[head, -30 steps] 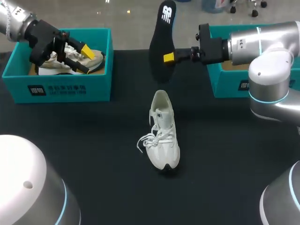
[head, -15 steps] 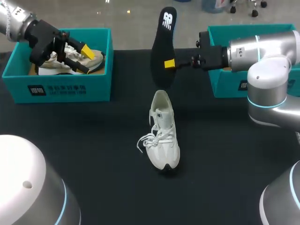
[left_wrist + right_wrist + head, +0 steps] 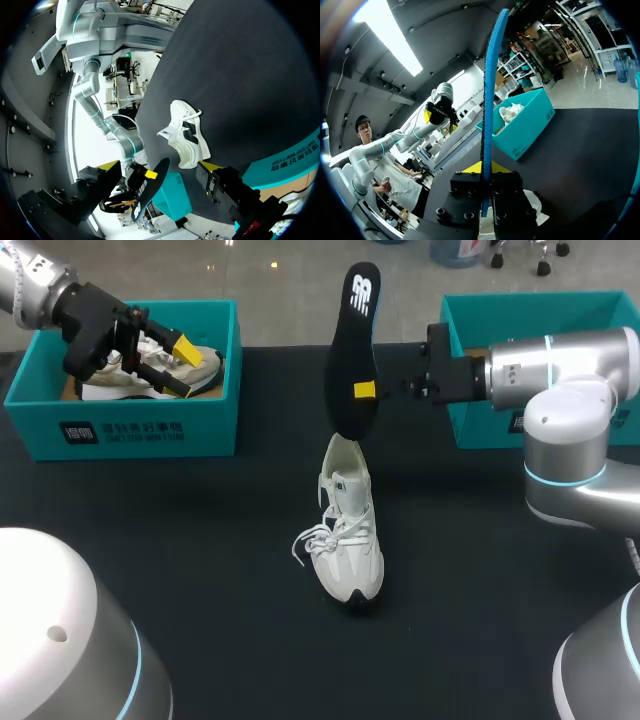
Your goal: Take the shoe out of the shoebox, open the shoe tongue, remove and reinsert the insole, then place the shoe into the shoebox
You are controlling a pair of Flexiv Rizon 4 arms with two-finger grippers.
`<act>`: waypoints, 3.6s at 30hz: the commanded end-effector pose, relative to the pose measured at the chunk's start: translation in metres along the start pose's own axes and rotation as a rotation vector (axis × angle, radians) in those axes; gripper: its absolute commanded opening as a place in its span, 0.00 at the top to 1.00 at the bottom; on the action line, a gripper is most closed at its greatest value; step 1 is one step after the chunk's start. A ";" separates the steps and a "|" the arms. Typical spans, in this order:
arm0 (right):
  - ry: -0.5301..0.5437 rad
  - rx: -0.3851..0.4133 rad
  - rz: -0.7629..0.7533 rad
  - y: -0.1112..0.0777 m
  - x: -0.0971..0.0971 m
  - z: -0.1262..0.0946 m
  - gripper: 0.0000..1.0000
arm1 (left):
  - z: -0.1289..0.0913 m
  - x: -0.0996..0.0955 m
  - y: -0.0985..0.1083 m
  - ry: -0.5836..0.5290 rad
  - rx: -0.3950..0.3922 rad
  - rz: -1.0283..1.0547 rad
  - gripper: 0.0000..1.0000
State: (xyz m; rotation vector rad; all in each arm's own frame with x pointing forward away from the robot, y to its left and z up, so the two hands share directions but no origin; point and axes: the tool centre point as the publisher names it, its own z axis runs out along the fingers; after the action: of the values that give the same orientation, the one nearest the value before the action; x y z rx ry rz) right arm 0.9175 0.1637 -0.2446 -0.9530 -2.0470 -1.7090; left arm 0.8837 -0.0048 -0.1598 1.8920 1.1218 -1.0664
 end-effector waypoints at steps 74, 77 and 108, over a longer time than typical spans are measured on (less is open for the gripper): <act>0.075 0.039 -0.154 -0.049 -0.010 0.034 1.00 | -0.001 0.000 0.000 0.003 0.002 0.001 0.00; 0.077 0.036 -0.146 -0.051 -0.011 0.031 1.00 | -0.001 0.000 0.000 0.003 0.002 0.001 0.00; 0.091 0.023 -0.195 -0.066 -0.022 0.025 1.00 | -0.001 0.000 0.000 0.003 0.002 0.001 0.00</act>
State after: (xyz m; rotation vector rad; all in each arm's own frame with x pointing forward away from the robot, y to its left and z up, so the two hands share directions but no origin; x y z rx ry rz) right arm 0.8948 0.1754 -0.3085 -0.6790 -2.1613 -1.7694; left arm 0.8836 -0.0048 -0.1596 1.8919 1.1219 -1.0662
